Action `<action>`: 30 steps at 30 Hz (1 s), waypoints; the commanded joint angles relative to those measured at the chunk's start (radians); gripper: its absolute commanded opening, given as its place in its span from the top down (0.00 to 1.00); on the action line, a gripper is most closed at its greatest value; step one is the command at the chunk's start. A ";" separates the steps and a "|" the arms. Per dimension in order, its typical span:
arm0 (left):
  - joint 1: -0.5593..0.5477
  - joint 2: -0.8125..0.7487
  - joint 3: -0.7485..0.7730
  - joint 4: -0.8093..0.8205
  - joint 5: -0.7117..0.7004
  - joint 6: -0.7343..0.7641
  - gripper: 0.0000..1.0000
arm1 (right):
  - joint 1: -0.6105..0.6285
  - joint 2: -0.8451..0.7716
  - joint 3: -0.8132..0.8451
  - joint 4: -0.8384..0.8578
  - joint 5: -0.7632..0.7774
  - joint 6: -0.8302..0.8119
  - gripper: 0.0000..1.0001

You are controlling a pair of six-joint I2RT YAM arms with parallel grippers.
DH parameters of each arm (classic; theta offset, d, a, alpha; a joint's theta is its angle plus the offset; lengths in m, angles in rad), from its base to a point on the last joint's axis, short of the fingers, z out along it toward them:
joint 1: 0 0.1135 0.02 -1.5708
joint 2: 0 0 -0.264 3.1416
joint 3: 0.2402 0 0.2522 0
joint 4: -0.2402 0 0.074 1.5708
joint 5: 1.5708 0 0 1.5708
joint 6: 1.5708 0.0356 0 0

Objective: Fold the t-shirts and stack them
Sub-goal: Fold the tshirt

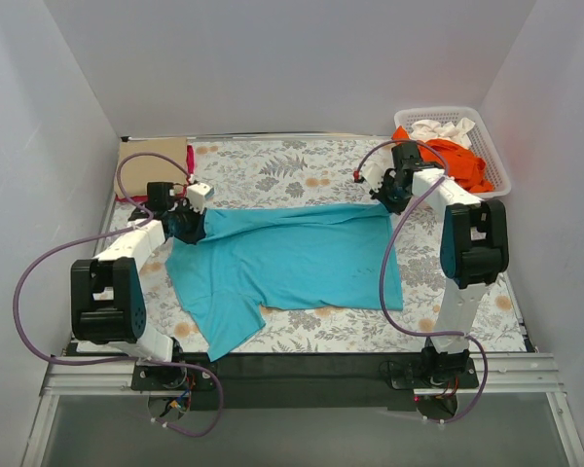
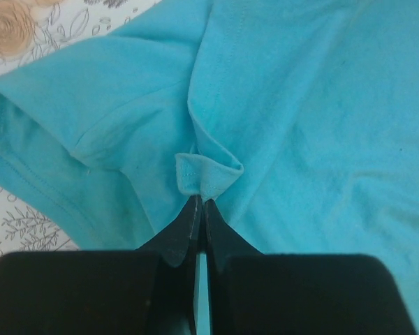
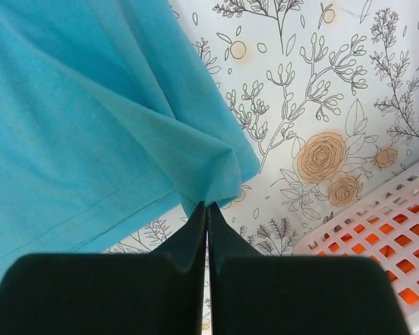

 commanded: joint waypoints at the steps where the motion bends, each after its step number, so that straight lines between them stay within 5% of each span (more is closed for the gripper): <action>1: 0.037 0.016 0.045 -0.075 0.030 0.047 0.94 | -0.002 -0.043 -0.019 -0.022 -0.011 -0.018 0.99; 4: 0.074 0.002 0.095 -0.163 0.160 0.106 0.70 | -0.002 -0.043 -0.027 -0.039 0.015 -0.030 0.81; 5: 0.077 -0.001 0.121 -0.169 0.177 0.109 0.69 | -0.002 -0.048 -0.031 -0.039 0.020 -0.044 0.75; 10: 0.056 0.019 0.210 -0.202 0.237 0.093 0.62 | 0.000 -0.085 -0.021 -0.044 -0.012 -0.041 0.74; 13: 0.012 0.092 0.266 -0.168 0.211 0.053 0.62 | 0.003 -0.069 -0.010 -0.044 -0.014 -0.033 0.76; 18: -0.048 0.273 0.378 -0.123 0.153 -0.004 0.62 | 0.001 -0.037 0.001 -0.047 -0.012 -0.024 0.97; 30: -0.093 0.464 0.560 -0.195 0.194 0.025 0.61 | 0.001 -0.020 0.029 -0.053 -0.006 -0.025 0.99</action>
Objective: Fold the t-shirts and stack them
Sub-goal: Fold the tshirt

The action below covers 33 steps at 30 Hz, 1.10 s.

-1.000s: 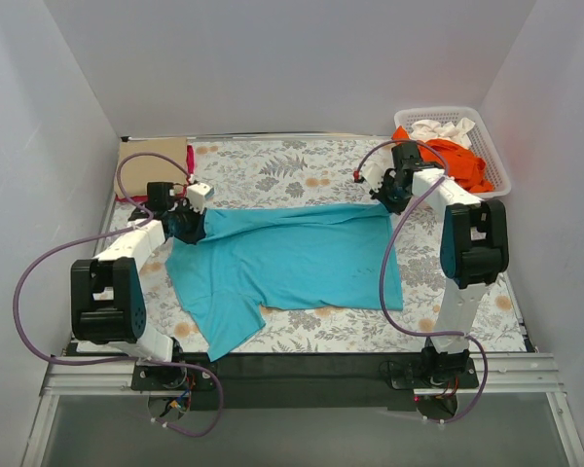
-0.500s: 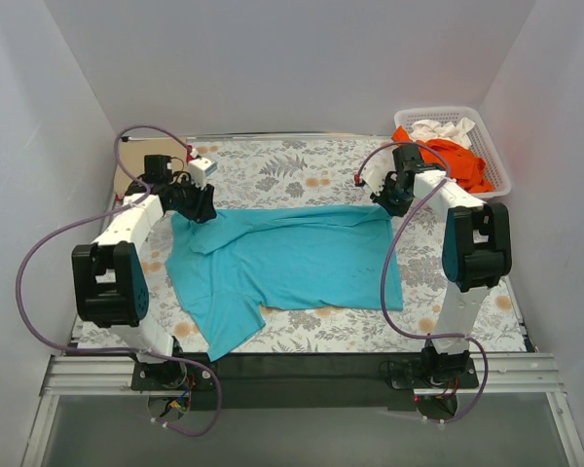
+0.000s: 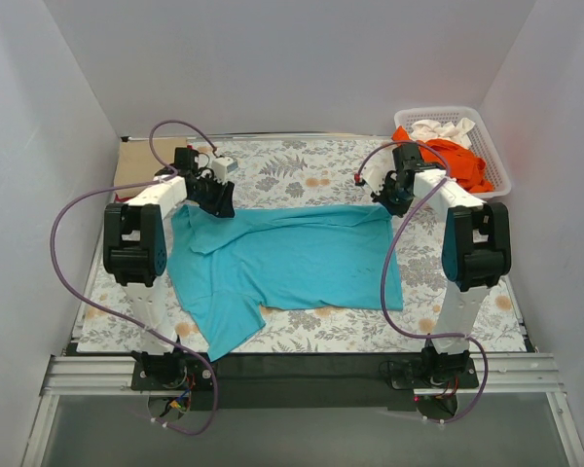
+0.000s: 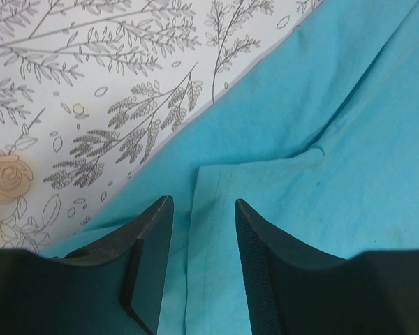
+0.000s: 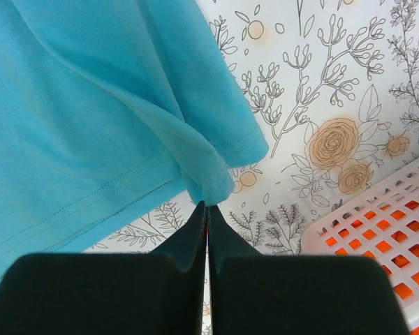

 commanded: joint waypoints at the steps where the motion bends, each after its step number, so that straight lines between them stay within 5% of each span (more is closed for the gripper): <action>1: -0.025 0.004 0.048 -0.016 0.029 0.016 0.61 | 0.001 0.010 0.053 -0.017 -0.013 -0.004 0.99; 13: -0.036 0.067 0.091 -0.008 -0.006 0.005 0.59 | 0.001 0.022 0.074 -0.039 -0.019 -0.001 0.99; 16: -0.038 0.060 0.093 -0.030 0.023 0.009 0.69 | 0.003 0.022 0.080 -0.040 -0.019 -0.003 0.99; 18: -0.038 0.046 0.089 -0.045 0.038 0.022 0.87 | 0.001 0.022 0.083 -0.042 -0.019 -0.006 0.99; 21: -0.038 -0.015 0.054 -0.065 0.055 0.048 1.00 | 0.003 0.019 0.086 -0.045 -0.015 -0.010 0.99; 33: -0.009 -0.255 -0.049 -0.223 0.094 0.172 1.00 | -0.005 -0.026 0.037 -0.045 -0.004 -0.070 0.99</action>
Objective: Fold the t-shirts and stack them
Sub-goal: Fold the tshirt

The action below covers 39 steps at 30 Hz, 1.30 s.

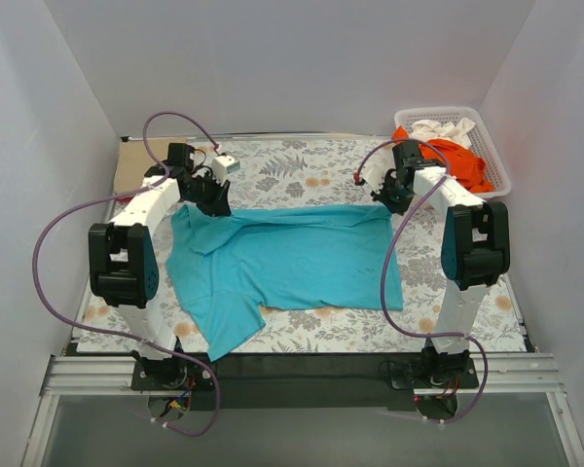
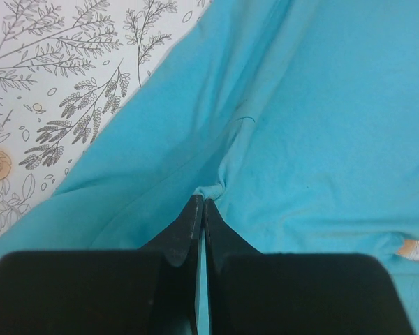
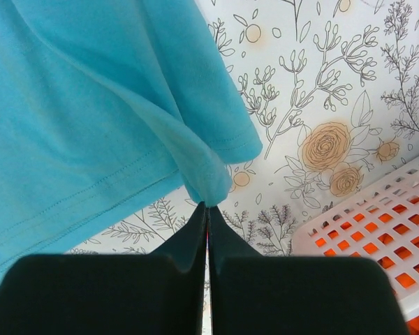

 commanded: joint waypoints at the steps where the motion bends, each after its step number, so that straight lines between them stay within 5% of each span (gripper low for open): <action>1: 0.013 -0.081 -0.016 -0.084 0.039 0.068 1.00 | -0.011 -0.042 -0.005 -0.011 -0.004 -0.043 0.99; 21: 0.059 -0.083 -0.074 -0.176 0.082 0.178 1.00 | -0.025 -0.105 -0.100 -0.044 -0.086 -0.116 0.96; 25: 0.048 -0.095 -0.076 -0.242 0.105 0.214 0.76 | -0.020 -0.139 -0.128 -0.052 -0.058 -0.138 0.57; 28: 0.082 -0.083 -0.019 -0.220 0.128 0.105 0.71 | -0.020 -0.159 -0.098 -0.060 -0.075 -0.100 0.50; 32: 0.200 0.030 0.135 -0.210 0.116 -0.033 0.64 | -0.020 -0.121 0.075 -0.086 -0.131 0.046 0.54; 37: 0.210 0.092 0.140 -0.032 -0.070 -0.150 0.66 | 0.006 0.024 0.202 -0.100 -0.093 0.158 0.78; 39: 0.210 0.118 0.153 -0.002 -0.113 -0.180 0.70 | 0.029 0.053 0.209 -0.096 -0.055 0.181 0.80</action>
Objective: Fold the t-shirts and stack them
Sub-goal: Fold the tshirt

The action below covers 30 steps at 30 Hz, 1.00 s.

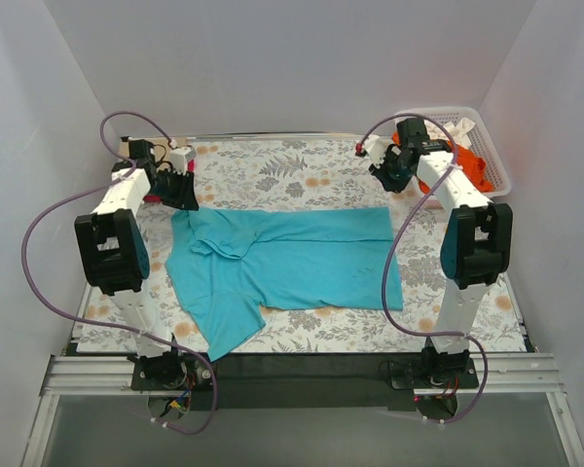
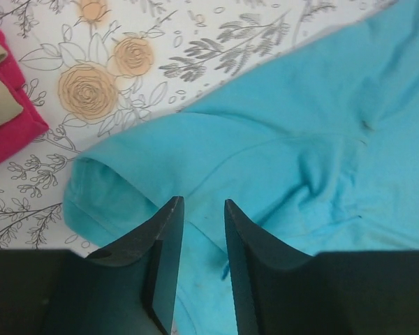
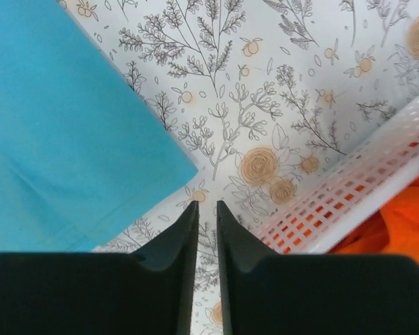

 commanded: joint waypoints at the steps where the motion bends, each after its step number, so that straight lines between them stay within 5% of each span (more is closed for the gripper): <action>1: -0.021 0.038 0.032 0.085 -0.124 -0.089 0.71 | 0.043 0.095 0.017 -0.026 0.046 0.087 0.83; 10: -0.022 0.129 0.012 0.189 -0.277 -0.168 0.71 | 0.078 0.178 -0.055 0.044 0.158 0.125 0.87; 17: -0.022 0.245 0.034 0.225 -0.406 -0.191 0.91 | 0.078 0.250 -0.088 0.145 0.310 0.115 0.88; 24: -0.022 0.376 0.219 0.197 -0.425 -0.210 0.95 | 0.077 0.322 0.014 0.192 0.401 0.079 0.88; 30: -0.027 0.353 0.327 0.159 -0.236 -0.225 0.86 | 0.080 0.279 0.078 0.198 0.303 0.082 0.74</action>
